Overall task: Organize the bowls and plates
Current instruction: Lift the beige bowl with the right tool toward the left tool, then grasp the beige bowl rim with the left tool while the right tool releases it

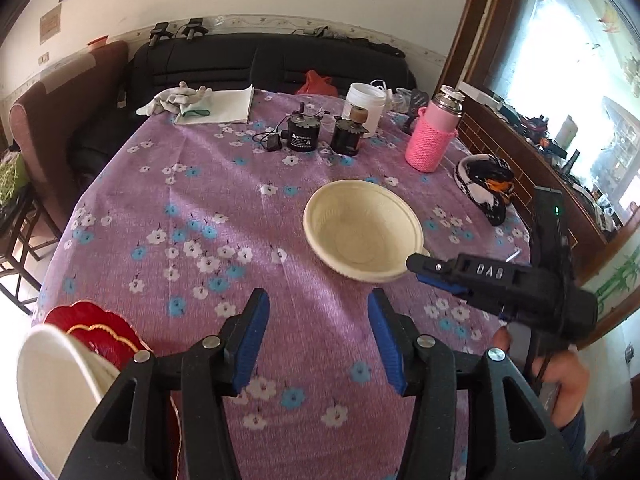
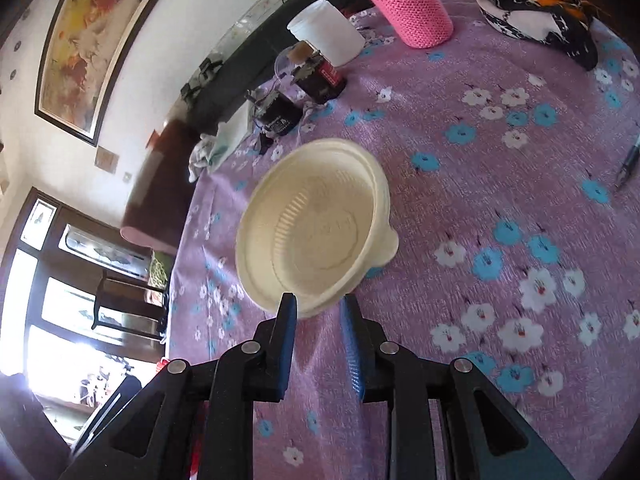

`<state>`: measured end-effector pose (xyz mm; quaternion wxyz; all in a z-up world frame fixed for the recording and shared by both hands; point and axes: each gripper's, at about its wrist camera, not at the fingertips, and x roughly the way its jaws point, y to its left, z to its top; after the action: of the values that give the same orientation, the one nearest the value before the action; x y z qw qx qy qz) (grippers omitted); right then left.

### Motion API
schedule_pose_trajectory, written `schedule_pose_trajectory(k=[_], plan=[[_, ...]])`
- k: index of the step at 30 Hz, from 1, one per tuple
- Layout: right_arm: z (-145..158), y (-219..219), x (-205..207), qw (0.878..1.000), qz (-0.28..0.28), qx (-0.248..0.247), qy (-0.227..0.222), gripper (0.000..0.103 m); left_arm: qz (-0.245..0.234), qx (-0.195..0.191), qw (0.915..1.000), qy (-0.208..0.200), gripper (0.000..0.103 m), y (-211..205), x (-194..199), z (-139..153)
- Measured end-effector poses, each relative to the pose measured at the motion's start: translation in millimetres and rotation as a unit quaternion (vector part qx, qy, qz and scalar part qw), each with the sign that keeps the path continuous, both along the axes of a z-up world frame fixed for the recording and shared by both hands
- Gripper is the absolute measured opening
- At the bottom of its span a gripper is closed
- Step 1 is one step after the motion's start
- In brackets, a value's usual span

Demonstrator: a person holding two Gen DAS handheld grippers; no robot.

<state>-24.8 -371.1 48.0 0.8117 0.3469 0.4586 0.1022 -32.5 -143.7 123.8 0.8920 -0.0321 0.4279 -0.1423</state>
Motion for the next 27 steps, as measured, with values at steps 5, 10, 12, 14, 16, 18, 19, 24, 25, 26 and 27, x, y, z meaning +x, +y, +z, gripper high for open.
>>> schedule_pose_trajectory(k=[5, 10, 12, 14, 16, 18, 19, 24, 25, 26, 27], plan=[[-18.9, -3.4, 19.3, 1.000, 0.002, -0.013, 0.004, 0.025, 0.003, 0.006, 0.9999, 0.016, 0.051, -13.7, 24.8, -8.1], [-9.7, -17.8, 19.4, 0.992, -0.037, -0.117, -0.041, 0.021, 0.003, 0.006, 0.9995, 0.031, 0.051, -29.0, 47.1, -20.8], [-2.0, -21.8, 16.1, 0.986, -0.050, -0.144, -0.065, 0.023, 0.004, 0.005, 0.9995, 0.031, 0.051, -35.5, 55.6, -24.8], [-0.1, -27.2, 15.2, 0.987, -0.049, -0.133, -0.070, 0.023, 0.010, 0.010, 0.9995, 0.027, 0.052, -42.3, 65.8, -30.8], [-0.6, -32.3, 13.6, 0.990, -0.049, -0.116, -0.066, 0.023, 0.022, 0.012, 0.9994, 0.023, 0.052, -43.7, 76.8, -36.8], [-2.2, -36.3, 11.2, 0.992, -0.047, -0.102, -0.063, 0.023, 0.036, 0.011, 0.9992, 0.016, 0.052, -38.7, 85.2, -42.4], [-3.1, -37.4, 11.0, 0.993, -0.046, -0.095, -0.060, 0.023, 0.042, 0.011, 0.9990, 0.011, 0.052, -35.7, 88.6, -45.6], [-8.3, -31.7, 11.9, 0.996, -0.034, -0.068, -0.046, 0.023, 0.040, -0.026, 0.9986, 0.023, 0.052, -26.8, 103.5, -66.4], [-8.6, -31.6, 11.0, 0.996, -0.034, -0.067, -0.045, 0.023, 0.037, -0.025, 0.9987, 0.025, 0.052, -28.5, 105.3, -70.4], [-8.6, -31.4, 10.5, 0.996, -0.036, -0.068, -0.044, 0.023, 0.032, -0.021, 0.9990, 0.022, 0.052, -31.2, 105.9, -73.5], [-8.8, -31.4, 10.5, 0.996, -0.037, -0.073, -0.042, 0.023, 0.030, -0.013, 0.9993, 0.018, 0.052, -33.8, 105.4, -75.9]])
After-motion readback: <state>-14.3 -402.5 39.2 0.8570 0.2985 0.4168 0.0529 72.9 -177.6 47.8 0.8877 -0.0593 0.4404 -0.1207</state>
